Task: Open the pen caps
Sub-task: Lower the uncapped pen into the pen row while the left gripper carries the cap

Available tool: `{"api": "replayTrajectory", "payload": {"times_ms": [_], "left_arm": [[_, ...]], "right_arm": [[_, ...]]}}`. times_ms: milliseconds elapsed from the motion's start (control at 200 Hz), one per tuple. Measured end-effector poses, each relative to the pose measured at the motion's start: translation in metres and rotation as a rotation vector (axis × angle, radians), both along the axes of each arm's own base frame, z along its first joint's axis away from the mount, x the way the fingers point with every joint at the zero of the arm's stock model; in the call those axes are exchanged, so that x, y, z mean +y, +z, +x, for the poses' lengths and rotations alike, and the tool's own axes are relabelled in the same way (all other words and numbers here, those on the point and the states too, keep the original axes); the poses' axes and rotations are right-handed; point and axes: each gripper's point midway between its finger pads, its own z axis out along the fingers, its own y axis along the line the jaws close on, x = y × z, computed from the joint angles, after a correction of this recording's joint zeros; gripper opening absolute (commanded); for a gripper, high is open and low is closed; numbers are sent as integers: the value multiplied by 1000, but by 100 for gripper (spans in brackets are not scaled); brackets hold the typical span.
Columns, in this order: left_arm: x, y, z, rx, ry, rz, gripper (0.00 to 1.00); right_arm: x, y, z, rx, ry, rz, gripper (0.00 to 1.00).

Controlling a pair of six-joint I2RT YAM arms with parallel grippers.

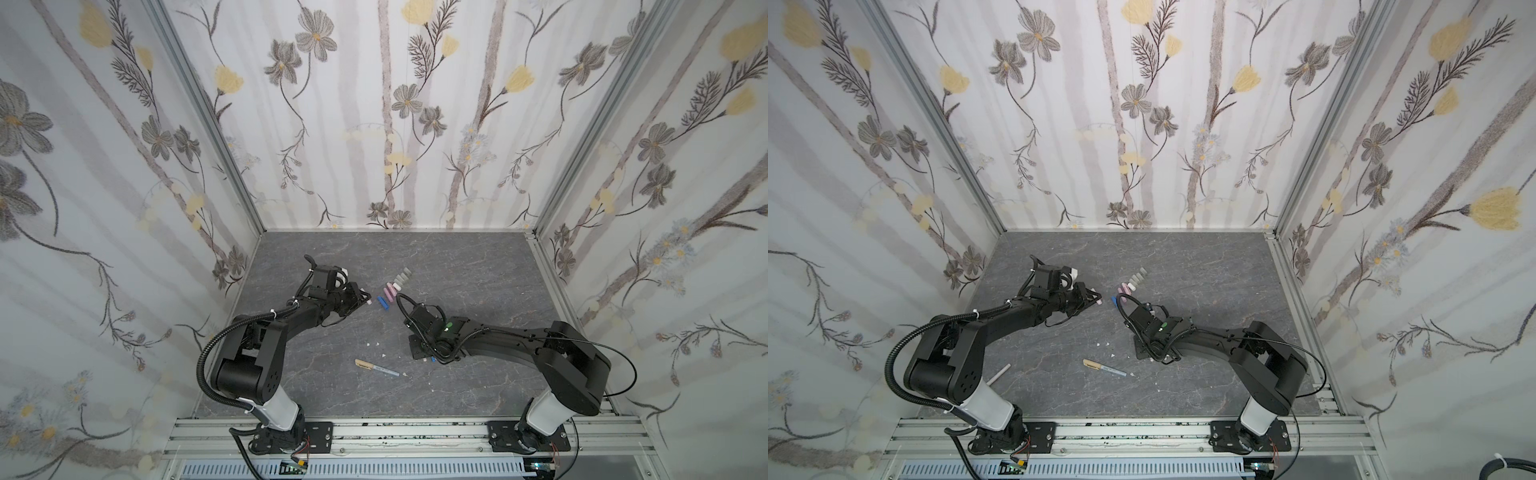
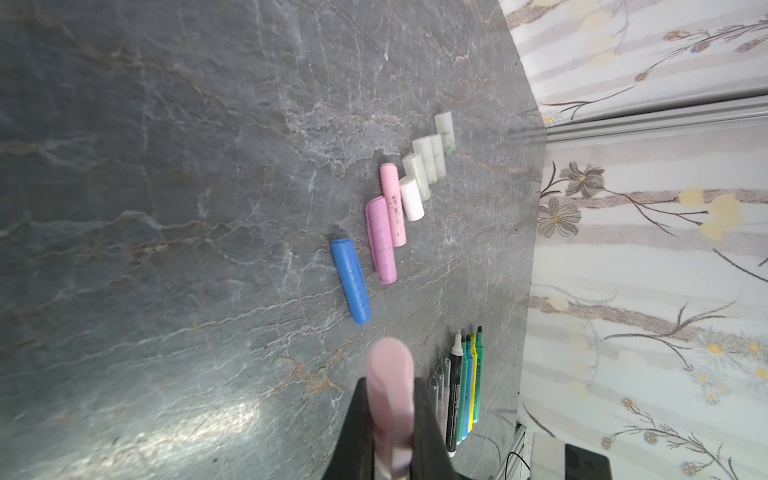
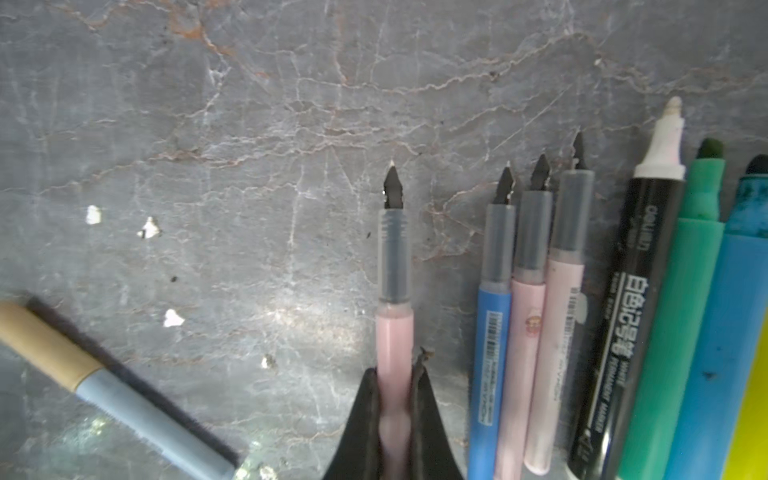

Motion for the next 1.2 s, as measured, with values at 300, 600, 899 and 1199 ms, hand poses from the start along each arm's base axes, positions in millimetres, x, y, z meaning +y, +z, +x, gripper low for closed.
{"api": "replayTrajectory", "payload": {"times_ms": [300,600,899,1199], "left_arm": [[-1,-30,-20,65,-13,-34,0],[-18,-44,-16,83,-38,-59,0],[-25,-59,-15,104,-41,-65,0],[-28,-65,-7,108,-38,-71,2]], "right_arm": [[-13,-13,2,1,-20,-106,10],[-20,-13,2,-6,-34,-140,19],[-23,-10,4,-22,-41,-149,21],[-18,16,12,-86,-26,-106,21]]}}
